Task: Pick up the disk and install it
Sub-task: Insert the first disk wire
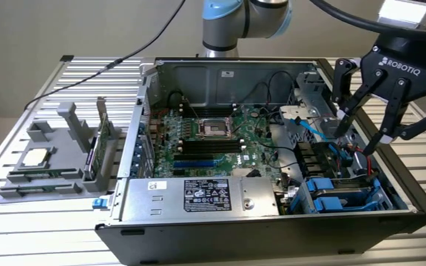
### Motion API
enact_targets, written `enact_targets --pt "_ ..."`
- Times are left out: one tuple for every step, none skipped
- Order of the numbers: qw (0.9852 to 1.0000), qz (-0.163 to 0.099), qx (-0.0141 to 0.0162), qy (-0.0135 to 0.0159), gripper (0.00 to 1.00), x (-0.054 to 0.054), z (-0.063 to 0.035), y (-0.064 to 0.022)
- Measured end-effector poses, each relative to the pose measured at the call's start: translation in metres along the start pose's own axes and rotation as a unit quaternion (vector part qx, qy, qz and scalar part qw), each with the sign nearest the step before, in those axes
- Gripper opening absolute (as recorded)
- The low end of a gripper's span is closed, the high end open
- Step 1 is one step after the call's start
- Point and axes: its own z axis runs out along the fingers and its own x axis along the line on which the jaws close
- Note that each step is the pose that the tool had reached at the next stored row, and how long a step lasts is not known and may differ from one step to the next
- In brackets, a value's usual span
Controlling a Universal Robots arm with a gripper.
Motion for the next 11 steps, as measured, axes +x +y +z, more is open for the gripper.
enact_targets --pt "1.0 0.0 0.0009 -0.0015 0.49 0.002 0.0002 0.0" --pt "1.0 -0.001 0.0016 -0.0028 0.49 0.005 0.0005 0.0001" --pt "1.0 -0.001 0.0022 -0.0039 0.49 0.007 0.0008 0.0002" --pt "1.0 -0.001 0.0026 -0.0047 0.49 0.01 0.0011 0.0004" --pt "1.0 -0.001 0.0029 -0.0055 0.49 0.012 0.0016 0.0007" --pt "1.0 -0.001 0.0032 -0.0061 0.49 0.015 0.002 0.0012" --pt "1.0 -0.001 0.0035 -0.0066 0.49 0.018 0.0025 0.0017" --pt "1.0 -0.001 0.0037 -0.0071 0.49 0.021 0.003 0.0022" --pt "1.0 -0.002 0.0039 -0.0076 0.49 0.024 0.0034 0.0027" --pt "1.0 -0.002 0.0042 -0.0081 0.49 0.027 0.0039 0.0031" --pt "1.0 -0.002 0.0044 -0.0087 0.49 0.03 0.0044 0.0034"
